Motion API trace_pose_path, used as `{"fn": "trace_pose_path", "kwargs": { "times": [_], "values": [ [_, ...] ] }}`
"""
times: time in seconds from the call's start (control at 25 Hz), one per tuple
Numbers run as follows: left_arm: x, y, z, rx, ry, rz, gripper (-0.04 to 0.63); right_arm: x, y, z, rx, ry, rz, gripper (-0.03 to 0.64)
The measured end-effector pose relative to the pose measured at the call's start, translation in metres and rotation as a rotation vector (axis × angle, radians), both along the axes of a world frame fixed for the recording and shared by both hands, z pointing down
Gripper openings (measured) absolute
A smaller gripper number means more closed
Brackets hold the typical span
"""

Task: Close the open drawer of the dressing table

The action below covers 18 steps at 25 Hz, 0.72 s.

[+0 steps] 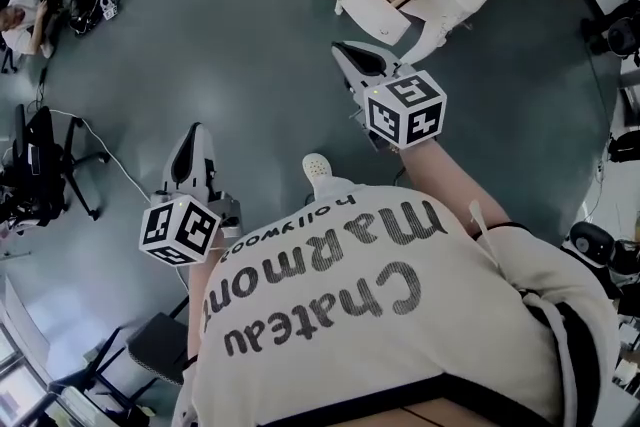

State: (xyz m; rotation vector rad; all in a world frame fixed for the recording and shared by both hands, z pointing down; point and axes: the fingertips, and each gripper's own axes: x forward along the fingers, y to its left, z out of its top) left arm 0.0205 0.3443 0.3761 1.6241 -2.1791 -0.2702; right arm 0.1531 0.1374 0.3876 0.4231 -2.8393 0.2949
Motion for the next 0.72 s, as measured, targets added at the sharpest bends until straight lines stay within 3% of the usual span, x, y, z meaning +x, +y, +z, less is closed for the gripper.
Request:
{"fn": "trace_pose_path", "kwargs": {
  "times": [0.16,0.32,0.56,0.72],
  "values": [
    [-0.019,-0.038,-0.009,0.01,-0.009,0.003,0.008,-0.017,-0.044,-0.005,0.017,0.016,0.024,0.026],
    [-0.039,-0.075,-0.009,-0.014,-0.026,0.003,0.008,-0.029,-0.087,-0.003,-0.063,-0.006,0.071,0.026],
    [-0.053,-0.121,-0.011,0.03,0.07,0.023,0.008,-0.036,-0.14,0.016,-0.159,-0.005,0.142,0.026],
    [-0.058,-0.132,-0.012,0.037,0.112,0.038,0.008,-0.031,-0.149,0.051,-0.23,0.063,0.177,0.026]
  ]
}}
